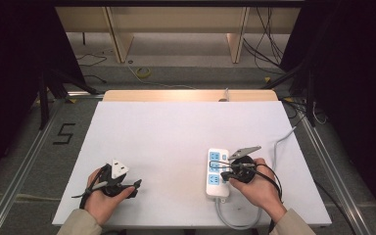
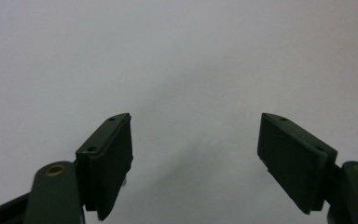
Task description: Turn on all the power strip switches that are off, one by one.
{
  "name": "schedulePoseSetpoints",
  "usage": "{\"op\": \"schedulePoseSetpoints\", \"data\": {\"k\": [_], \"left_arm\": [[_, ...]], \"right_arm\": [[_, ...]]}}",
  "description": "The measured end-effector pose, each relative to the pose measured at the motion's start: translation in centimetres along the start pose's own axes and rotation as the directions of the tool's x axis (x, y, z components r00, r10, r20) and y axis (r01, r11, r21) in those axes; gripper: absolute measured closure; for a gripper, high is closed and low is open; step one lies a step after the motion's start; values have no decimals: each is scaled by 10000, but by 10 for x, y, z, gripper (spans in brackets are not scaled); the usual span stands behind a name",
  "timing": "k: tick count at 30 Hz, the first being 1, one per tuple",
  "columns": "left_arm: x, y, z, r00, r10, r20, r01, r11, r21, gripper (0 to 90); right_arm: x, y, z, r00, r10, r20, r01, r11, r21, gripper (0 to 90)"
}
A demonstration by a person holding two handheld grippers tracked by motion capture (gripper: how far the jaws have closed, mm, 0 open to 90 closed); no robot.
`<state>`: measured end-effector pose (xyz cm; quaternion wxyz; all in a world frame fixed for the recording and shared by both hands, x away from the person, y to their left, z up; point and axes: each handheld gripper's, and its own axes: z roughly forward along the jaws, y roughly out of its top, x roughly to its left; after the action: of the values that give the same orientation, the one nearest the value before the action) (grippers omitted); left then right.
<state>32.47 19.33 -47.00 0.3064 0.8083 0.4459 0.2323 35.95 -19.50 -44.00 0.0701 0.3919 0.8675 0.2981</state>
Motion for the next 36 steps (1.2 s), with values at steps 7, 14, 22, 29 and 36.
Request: {"op": "schedulePoseSetpoints", "data": {"k": [7,14,22,29,36], "left_arm": [[0,0,0,10000,36,32,-36,10000,39,262],[0,0,0,10000,42,15,-42,10000,5,261],[-1,0,0,10000,77,25,-77,10000,41,262],[-1,0,0,10000,47,4,-47,10000,11,262],[1,0,-1,10000,72,-40,-72,10000,26,263]], "right_arm": [[-3,5,-6,9995,-114,301,118,9999,-115,900],[-6,7,-6,9988,-113,479,116,9999,-77,900],[-8,11,-7,9982,-100,599,104,9999,-71,900],[-10,16,-7,9971,-114,750,121,9999,-82,900],[-11,21,-6,9965,-161,817,168,9998,-79,900]]}}
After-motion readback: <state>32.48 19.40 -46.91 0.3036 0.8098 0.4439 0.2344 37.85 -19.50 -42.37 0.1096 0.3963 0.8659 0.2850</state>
